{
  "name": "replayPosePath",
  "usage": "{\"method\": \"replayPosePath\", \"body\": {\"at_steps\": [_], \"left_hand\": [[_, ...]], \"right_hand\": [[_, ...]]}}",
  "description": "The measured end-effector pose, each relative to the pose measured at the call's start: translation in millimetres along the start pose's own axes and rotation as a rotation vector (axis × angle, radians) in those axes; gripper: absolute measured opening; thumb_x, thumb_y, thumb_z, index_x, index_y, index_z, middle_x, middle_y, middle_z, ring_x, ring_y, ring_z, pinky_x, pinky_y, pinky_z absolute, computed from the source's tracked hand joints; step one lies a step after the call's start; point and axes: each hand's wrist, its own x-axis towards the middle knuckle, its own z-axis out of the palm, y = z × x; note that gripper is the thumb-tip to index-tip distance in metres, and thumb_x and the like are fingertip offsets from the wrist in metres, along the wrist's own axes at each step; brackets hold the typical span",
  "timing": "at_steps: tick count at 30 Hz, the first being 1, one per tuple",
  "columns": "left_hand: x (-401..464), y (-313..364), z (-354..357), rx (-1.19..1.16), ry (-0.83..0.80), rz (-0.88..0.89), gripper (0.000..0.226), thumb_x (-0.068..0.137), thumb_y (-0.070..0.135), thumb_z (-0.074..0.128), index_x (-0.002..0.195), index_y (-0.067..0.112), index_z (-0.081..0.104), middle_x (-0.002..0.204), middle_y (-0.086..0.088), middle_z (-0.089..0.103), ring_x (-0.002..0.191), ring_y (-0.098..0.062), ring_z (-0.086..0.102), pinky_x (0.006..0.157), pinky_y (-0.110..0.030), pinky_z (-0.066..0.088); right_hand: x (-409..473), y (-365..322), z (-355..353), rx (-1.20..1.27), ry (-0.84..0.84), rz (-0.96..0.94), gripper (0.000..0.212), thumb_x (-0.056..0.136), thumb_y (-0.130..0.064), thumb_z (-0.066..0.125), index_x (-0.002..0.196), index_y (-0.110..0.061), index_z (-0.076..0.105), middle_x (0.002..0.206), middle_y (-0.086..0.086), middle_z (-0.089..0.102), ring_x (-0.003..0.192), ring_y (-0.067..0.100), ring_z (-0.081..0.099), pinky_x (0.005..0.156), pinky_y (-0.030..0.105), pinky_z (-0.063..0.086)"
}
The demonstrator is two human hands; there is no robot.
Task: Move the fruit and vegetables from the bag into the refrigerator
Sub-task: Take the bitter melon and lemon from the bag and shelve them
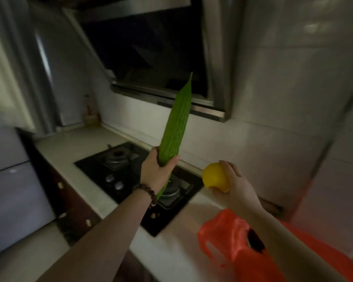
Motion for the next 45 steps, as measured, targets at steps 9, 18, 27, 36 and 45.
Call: {"method": "replayPosePath", "body": {"at_steps": [9, 18, 27, 36, 45], "left_hand": [[-23, -71, -221, 0.166, 0.295, -0.086, 0.037, 0.080, 0.047, 0.067, 0.101, 0.020, 0.053, 0.077, -0.001, 0.061, 0.065, -0.017, 0.059, 0.055, -0.036, 0.049], [-52, -102, -408, 0.216, 0.625, -0.176, 0.027, 0.082, 0.042, 0.067, 0.094, 0.022, 0.054, 0.075, -0.002, 0.061, 0.063, -0.017, 0.059, 0.049, -0.023, 0.043], [-18, -141, -523, 0.316, 0.816, -0.225, 0.027, 0.082, 0.040, 0.068, 0.090, 0.019, 0.052, 0.077, -0.008, 0.061, 0.065, -0.027, 0.061, 0.053, -0.033, 0.050], [108, -212, -617, 0.379, 0.898, -0.240, 0.028, 0.082, 0.038, 0.068, 0.093, 0.018, 0.053, 0.076, -0.002, 0.062, 0.059, -0.012, 0.057, 0.045, -0.017, 0.042], [249, -263, -712, 0.416, 0.960, -0.269, 0.027, 0.082, 0.036, 0.068, 0.094, 0.017, 0.054, 0.076, 0.000, 0.060, 0.060, -0.009, 0.054, 0.044, -0.010, 0.039]], "right_hand": [[39, -187, 127, 0.112, -0.198, -0.248, 0.088, 0.076, -0.049, 0.068, 0.146, -0.023, 0.021, 0.149, 0.002, 0.028, 0.127, 0.031, 0.040, 0.097, 0.043, 0.045], [45, -370, 226, 0.271, -0.315, -0.477, 0.083, 0.080, -0.044, 0.068, 0.146, -0.025, 0.022, 0.148, 0.003, 0.027, 0.126, 0.027, 0.040, 0.095, 0.040, 0.045], [97, -493, 311, 0.289, -0.342, -0.624, 0.081, 0.079, -0.045, 0.068, 0.145, -0.027, 0.024, 0.145, 0.000, 0.031, 0.123, 0.025, 0.040, 0.090, 0.037, 0.044], [233, -597, 420, 0.333, -0.321, -0.726, 0.078, 0.078, -0.040, 0.071, 0.143, -0.021, 0.030, 0.141, 0.005, 0.036, 0.121, 0.029, 0.041, 0.087, 0.035, 0.042], [368, -720, 518, 0.359, -0.340, -0.804, 0.077, 0.077, -0.041, 0.071, 0.141, -0.020, 0.033, 0.138, 0.007, 0.037, 0.119, 0.031, 0.042, 0.088, 0.039, 0.044]]}}
